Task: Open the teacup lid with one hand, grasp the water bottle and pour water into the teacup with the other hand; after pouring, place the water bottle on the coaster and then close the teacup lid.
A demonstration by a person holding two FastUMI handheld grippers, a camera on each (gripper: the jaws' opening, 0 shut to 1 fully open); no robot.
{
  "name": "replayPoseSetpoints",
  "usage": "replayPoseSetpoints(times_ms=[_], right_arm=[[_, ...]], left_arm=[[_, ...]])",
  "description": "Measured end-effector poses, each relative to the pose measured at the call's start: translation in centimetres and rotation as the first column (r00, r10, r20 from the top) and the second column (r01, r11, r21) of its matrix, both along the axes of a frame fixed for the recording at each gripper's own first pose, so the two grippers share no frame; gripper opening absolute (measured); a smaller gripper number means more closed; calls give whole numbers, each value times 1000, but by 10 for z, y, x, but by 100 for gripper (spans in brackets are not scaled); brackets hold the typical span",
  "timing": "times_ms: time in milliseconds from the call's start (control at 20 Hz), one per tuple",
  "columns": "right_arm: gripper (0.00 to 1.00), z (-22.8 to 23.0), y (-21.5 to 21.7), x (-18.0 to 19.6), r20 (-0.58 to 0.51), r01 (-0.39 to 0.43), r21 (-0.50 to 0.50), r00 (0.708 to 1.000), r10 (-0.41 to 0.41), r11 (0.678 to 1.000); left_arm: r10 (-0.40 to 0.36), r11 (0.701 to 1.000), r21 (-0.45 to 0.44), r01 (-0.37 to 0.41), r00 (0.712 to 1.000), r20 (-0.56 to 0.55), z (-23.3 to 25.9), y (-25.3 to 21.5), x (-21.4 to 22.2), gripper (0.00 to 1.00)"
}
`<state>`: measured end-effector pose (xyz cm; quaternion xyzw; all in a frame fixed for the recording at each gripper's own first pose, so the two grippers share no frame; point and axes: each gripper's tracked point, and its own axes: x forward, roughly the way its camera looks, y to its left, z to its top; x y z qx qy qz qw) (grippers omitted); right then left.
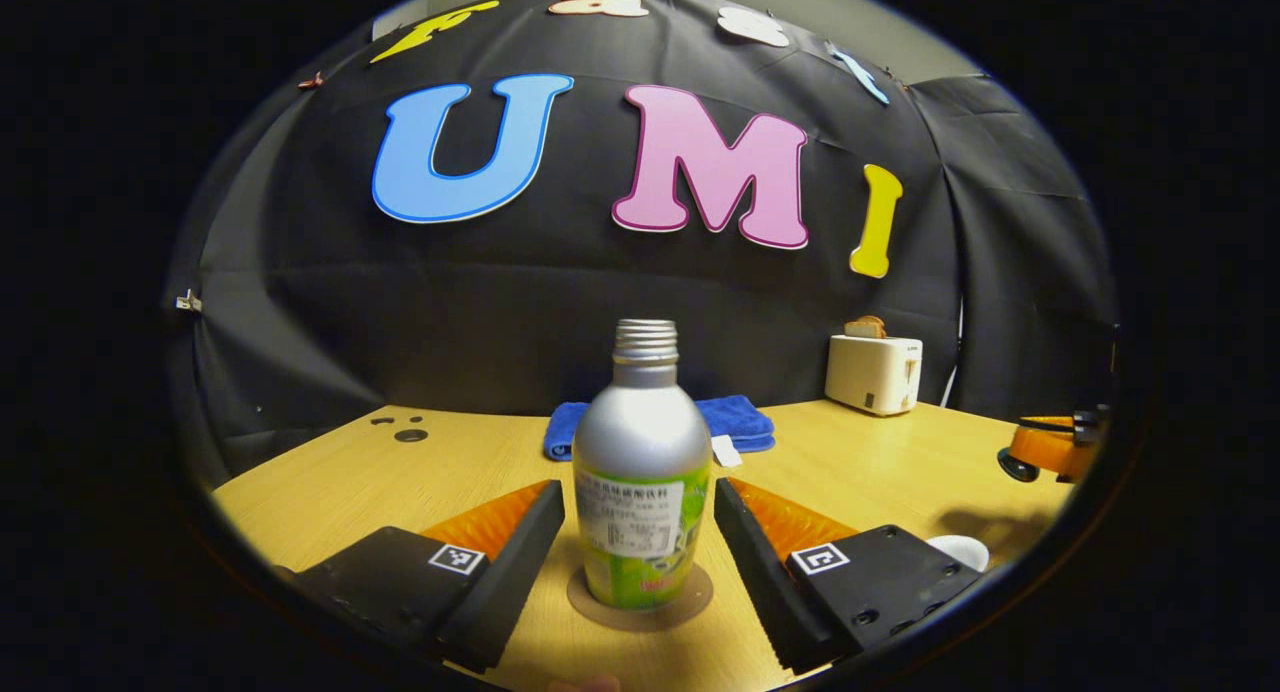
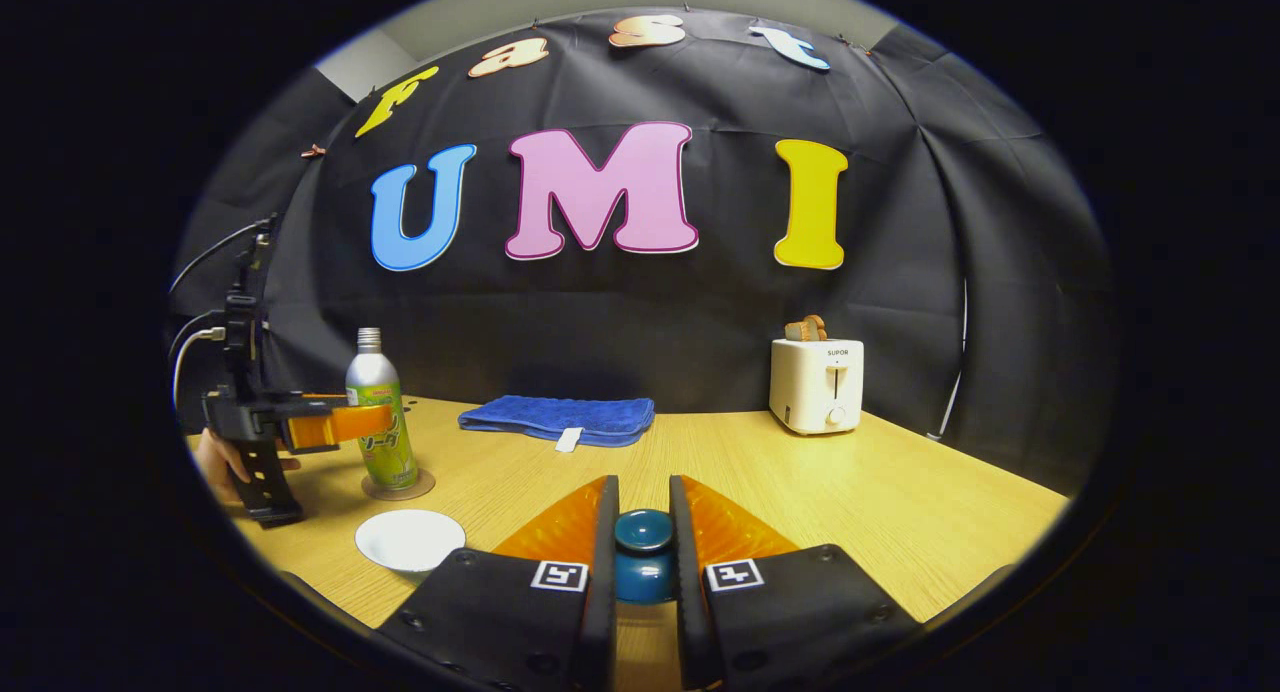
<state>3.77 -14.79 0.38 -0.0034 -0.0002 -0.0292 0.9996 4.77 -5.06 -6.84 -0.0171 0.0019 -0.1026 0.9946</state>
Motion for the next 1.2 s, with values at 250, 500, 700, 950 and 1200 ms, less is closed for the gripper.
replayPoseSetpoints(times_ms=[250,500,700,950,1200], right_arm=[[28,0,0,0,0,0,0,1000,0,1000],[28,0,-2,-3,-1,15,0,1000,-15,1000],[28,1,2,-14,2,33,-1,999,-33,999],[28,0,40,-23,1,-30,1,1000,30,1000],[28,-6,105,-12,-18,-156,7,988,156,988]], left_arm=[[16,999,45,-18,999,42,0,14,-51,96],[-14,996,94,3,994,112,14,18,-78,95],[6,1000,30,-9,997,73,-3,32,-79,96],[26,999,37,-27,999,38,-10,38,-72,98],[32,999,36,-33,999,41,-10,38,-70,97]])
